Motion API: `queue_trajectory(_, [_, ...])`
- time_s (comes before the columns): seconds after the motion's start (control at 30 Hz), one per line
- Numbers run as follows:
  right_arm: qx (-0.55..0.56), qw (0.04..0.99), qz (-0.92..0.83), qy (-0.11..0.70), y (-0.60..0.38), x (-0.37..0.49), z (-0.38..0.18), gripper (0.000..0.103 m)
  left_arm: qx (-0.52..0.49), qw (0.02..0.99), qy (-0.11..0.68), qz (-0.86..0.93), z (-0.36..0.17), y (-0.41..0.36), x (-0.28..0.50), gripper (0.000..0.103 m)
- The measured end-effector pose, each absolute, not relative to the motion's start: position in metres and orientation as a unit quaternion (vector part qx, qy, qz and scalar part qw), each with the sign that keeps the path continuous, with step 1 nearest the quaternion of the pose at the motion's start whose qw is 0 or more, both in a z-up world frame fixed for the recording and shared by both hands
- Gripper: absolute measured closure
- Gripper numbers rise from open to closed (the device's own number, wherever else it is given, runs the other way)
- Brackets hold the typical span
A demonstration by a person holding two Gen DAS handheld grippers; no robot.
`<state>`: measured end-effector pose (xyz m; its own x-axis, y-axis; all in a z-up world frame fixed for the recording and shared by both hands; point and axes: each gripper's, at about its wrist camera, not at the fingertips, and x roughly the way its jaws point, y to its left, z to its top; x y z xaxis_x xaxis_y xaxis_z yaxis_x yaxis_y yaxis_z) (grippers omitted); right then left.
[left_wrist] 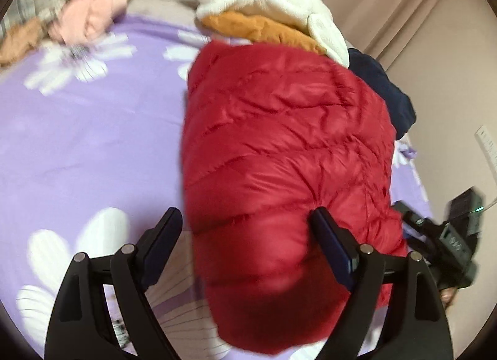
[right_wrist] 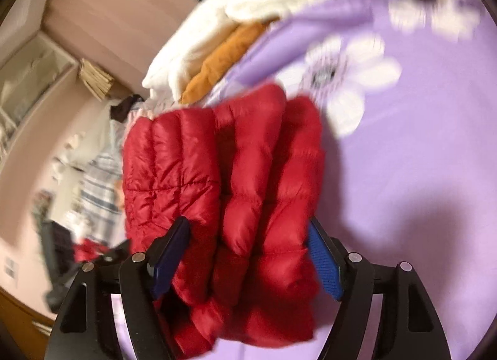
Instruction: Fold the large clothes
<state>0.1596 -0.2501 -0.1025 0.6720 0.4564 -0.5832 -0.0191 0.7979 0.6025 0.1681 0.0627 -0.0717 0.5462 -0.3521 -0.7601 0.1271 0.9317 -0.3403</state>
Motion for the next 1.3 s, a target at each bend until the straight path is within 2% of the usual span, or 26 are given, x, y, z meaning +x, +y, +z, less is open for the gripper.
queue_trajectory(0.1, [0.203,0.911,0.101,0.343,-0.238,0.137,-0.073,0.028,-0.097,0.887,0.432,-0.132,-0.059,0.066,0.147,0.017])
queue_trajectory(0.2, [0.152,0.929,0.14,0.306,-0.215,0.115,-0.052,0.028,-0.072,0.898,0.414,-0.13,-0.053,0.064,0.132,0.021])
queue_trajectory(0.23, [0.138,0.931,0.152,0.301,-0.208,0.11,-0.05,0.032,-0.066,0.9,0.411,-0.13,-0.053,0.062,0.128,0.024])
queue_trajectory(0.3, [0.11,0.931,0.183,0.297,-0.187,0.103,-0.049,0.042,-0.053,0.898,0.414,-0.137,-0.057,0.055,0.125,0.041])
queue_trajectory(0.37, [0.076,0.925,0.198,0.316,-0.167,0.104,-0.056,0.048,-0.044,0.891,0.429,-0.141,-0.067,0.048,0.125,0.045])
queue_trajectory(0.4, [0.063,0.922,0.195,0.328,-0.16,0.108,-0.062,0.053,-0.043,0.888,0.436,-0.142,-0.073,0.046,0.125,0.045])
queue_trajectory(0.53, [0.049,0.906,0.17,0.385,-0.15,0.125,-0.085,0.053,-0.038,0.881,0.452,-0.135,-0.081,0.043,0.125,0.045])
queue_trajectory(0.63, [0.051,0.908,0.165,0.381,-0.155,0.115,-0.074,0.053,-0.032,0.887,0.44,-0.139,-0.066,0.043,0.115,0.042])
queue_trajectory(0.67, [0.048,0.91,0.163,0.378,-0.157,0.108,-0.066,0.053,-0.026,0.89,0.436,-0.133,-0.059,0.042,0.11,0.038])
queue_trajectory(0.7, [0.046,0.911,0.159,0.379,-0.159,0.104,-0.059,0.051,-0.019,0.893,0.432,-0.127,-0.051,0.042,0.106,0.027])
queue_trajectory(0.77, [0.047,0.912,0.146,0.381,-0.16,0.093,-0.048,0.04,-0.011,0.899,0.422,-0.115,-0.038,0.042,0.095,0.01])
queue_trajectory(0.8, [0.05,0.912,0.14,0.383,-0.161,0.089,-0.043,0.029,-0.007,0.903,0.415,-0.113,-0.03,0.042,0.089,0.003])
queue_trajectory(0.83, [0.054,0.913,0.134,0.382,-0.164,0.085,-0.037,0.022,-0.003,0.904,0.412,-0.109,-0.021,0.043,0.083,0.0])
queue_trajectory(1.1, [0.04,0.925,0.097,0.365,-0.168,0.05,0.003,0.009,-0.007,0.912,0.402,-0.079,0.033,0.053,0.036,0.0])
queue_trajectory(1.17, [0.037,0.928,0.094,0.359,-0.167,0.04,0.013,0.001,0.001,0.916,0.395,-0.069,0.043,0.05,0.025,0.0])
queue_trajectory(1.3, [0.029,0.936,0.093,0.339,-0.161,0.024,0.028,0.001,0.008,0.917,0.392,-0.068,0.056,0.047,0.007,0.0])
